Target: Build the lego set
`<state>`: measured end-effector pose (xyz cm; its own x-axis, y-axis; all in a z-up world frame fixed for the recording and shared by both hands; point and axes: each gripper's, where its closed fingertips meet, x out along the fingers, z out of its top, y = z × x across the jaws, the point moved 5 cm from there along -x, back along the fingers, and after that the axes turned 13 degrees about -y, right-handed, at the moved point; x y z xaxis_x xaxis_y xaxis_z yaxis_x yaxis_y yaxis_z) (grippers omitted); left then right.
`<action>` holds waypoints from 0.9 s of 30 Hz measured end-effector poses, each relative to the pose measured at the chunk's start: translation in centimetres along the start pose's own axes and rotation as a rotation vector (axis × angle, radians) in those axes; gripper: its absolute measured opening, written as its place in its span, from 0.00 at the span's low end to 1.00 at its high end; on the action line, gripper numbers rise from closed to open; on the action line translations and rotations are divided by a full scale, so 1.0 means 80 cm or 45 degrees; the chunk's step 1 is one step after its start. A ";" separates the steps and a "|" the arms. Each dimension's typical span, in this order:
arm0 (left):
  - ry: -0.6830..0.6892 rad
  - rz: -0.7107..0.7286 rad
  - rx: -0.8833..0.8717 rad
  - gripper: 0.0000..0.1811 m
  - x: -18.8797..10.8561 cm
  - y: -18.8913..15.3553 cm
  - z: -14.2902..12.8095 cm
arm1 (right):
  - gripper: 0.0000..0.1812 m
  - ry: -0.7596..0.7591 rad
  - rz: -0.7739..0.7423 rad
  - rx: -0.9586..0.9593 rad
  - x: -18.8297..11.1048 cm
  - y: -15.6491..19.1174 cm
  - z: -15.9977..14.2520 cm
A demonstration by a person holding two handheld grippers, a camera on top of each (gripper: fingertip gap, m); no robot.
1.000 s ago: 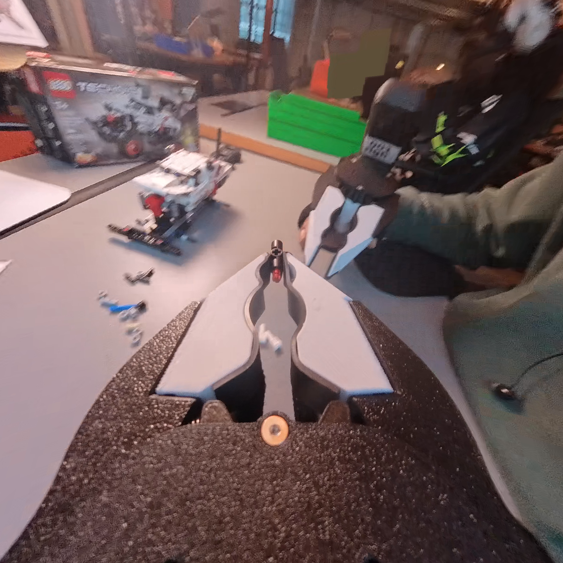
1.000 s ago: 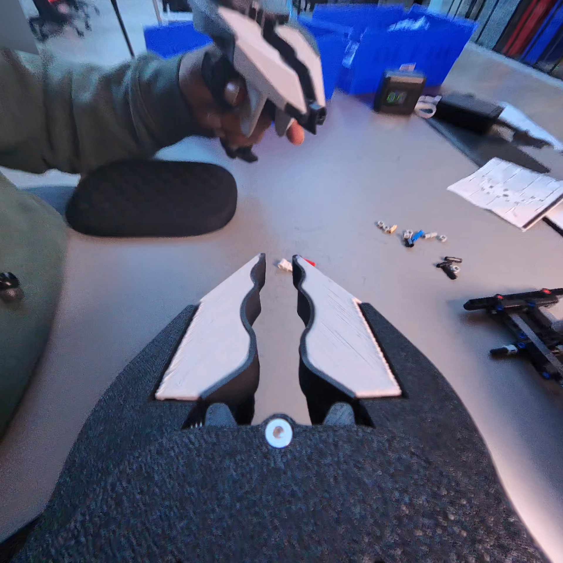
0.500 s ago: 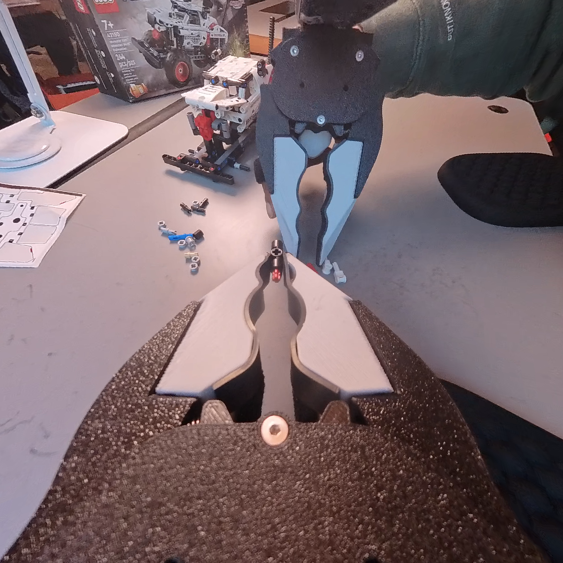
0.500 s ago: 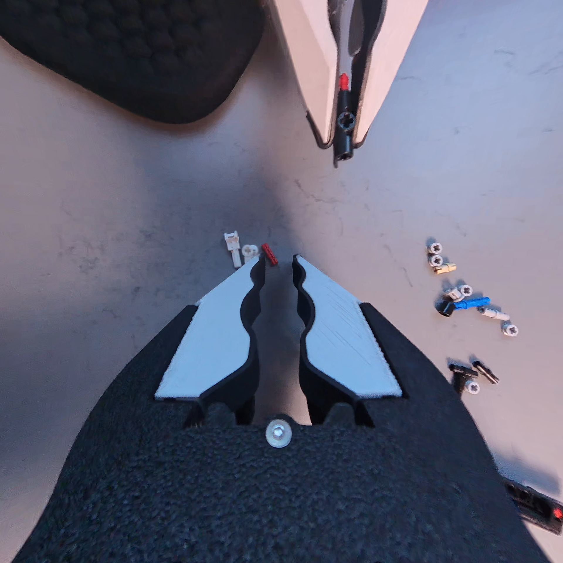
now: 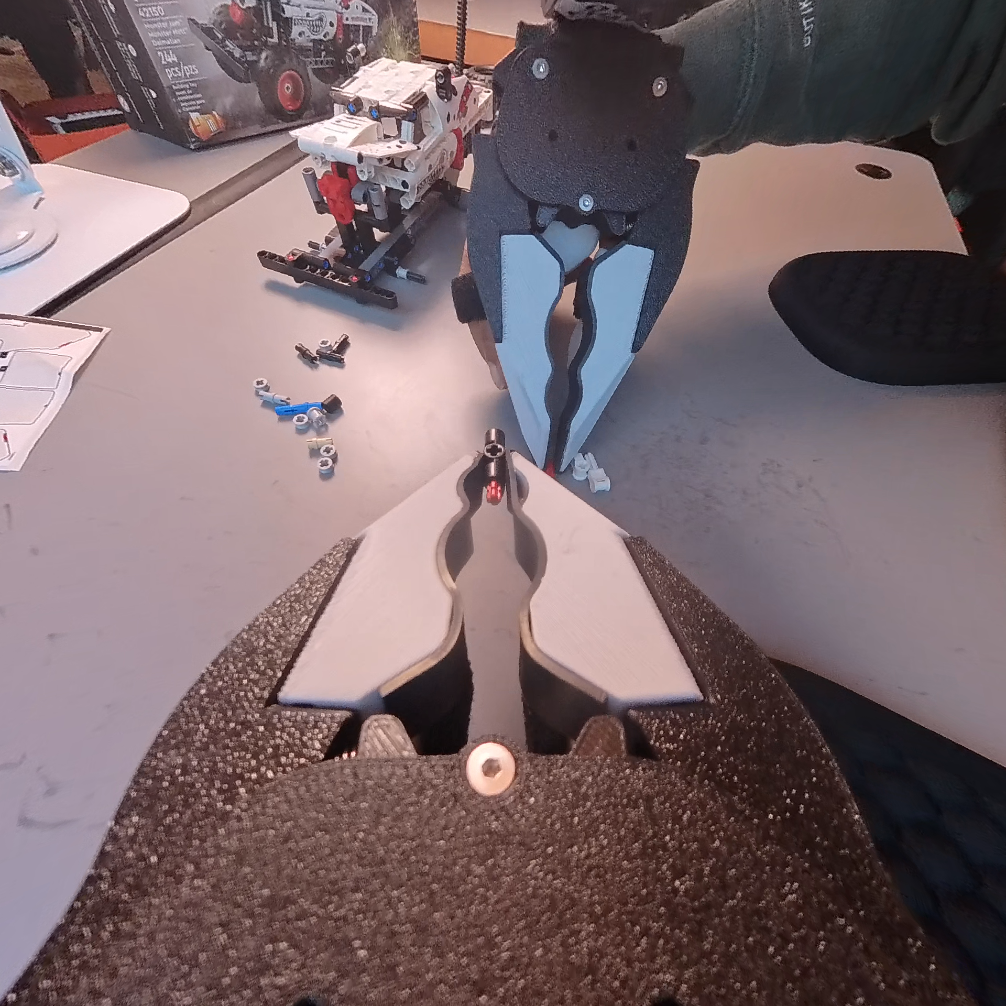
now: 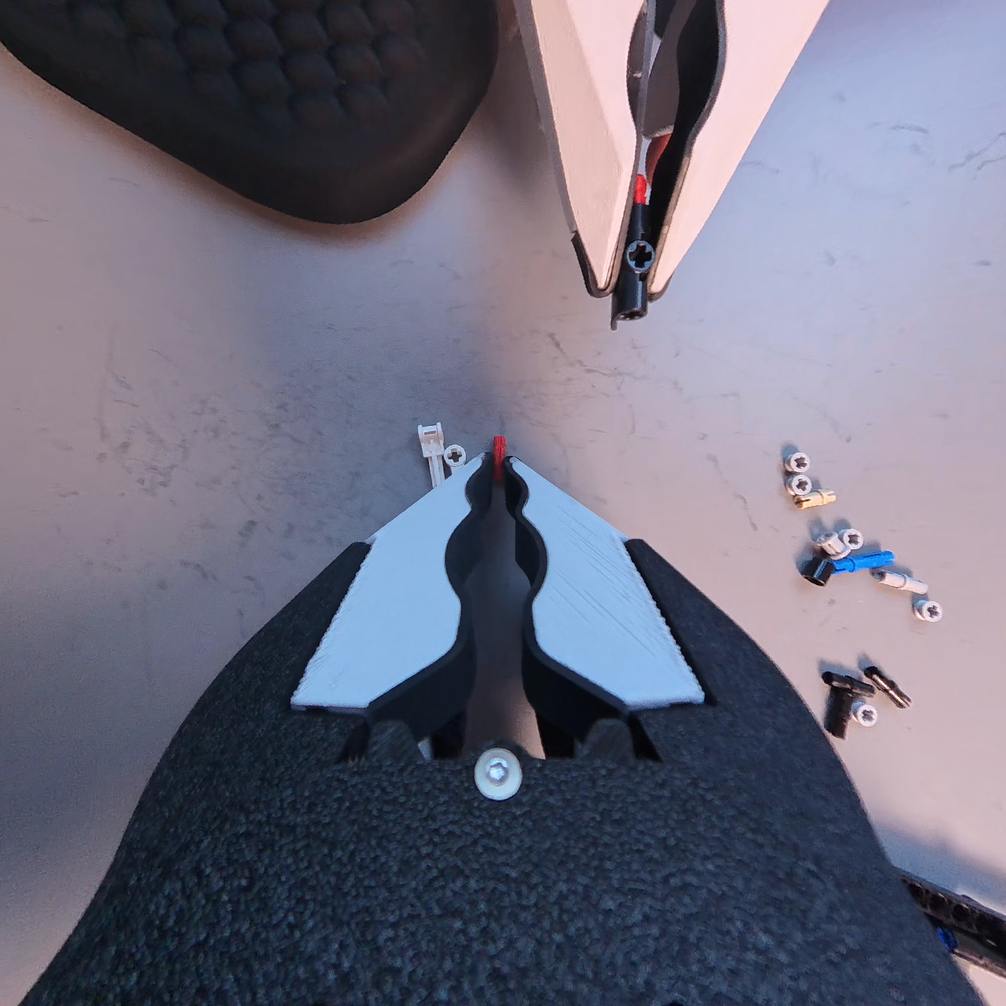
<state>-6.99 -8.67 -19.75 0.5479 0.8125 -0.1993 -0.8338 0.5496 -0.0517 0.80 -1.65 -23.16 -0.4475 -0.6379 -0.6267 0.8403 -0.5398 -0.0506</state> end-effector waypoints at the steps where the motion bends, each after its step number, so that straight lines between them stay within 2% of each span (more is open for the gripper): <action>1: 0.003 0.000 0.001 0.03 0.000 0.000 0.000 | 0.01 0.003 -0.010 0.010 0.000 0.000 0.000; 6: -0.037 -0.058 0.018 0.03 -0.002 -0.009 0.005 | 0.01 -0.068 -0.172 0.031 -0.009 0.011 0.003; 10: -0.183 -0.216 0.080 0.03 -0.005 -0.042 0.031 | 0.01 -0.205 -0.448 0.037 -0.050 0.036 0.026; 13: -0.152 -0.299 0.148 0.03 0.003 -0.066 0.030 | 0.01 -0.276 -0.617 0.050 -0.072 0.067 0.039; 15: -0.110 -0.330 0.173 0.03 0.011 -0.077 0.025 | 0.01 -0.310 -0.696 0.042 -0.074 0.085 0.042; 20: -0.044 -0.359 0.222 0.03 0.023 -0.090 0.022 | 0.01 -0.356 -0.788 -0.006 -0.058 0.109 0.043; 27: -0.012 -0.424 0.112 0.02 0.029 -0.100 0.026 | 0.01 -0.336 -0.795 -0.093 -0.057 0.114 0.050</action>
<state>1.09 -10.74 -17.73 0.7902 0.5870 -0.1763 -0.6001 0.7995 -0.0277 9.28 -5.87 -17.66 -0.9073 -0.3362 -0.2525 0.4143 -0.8177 -0.3998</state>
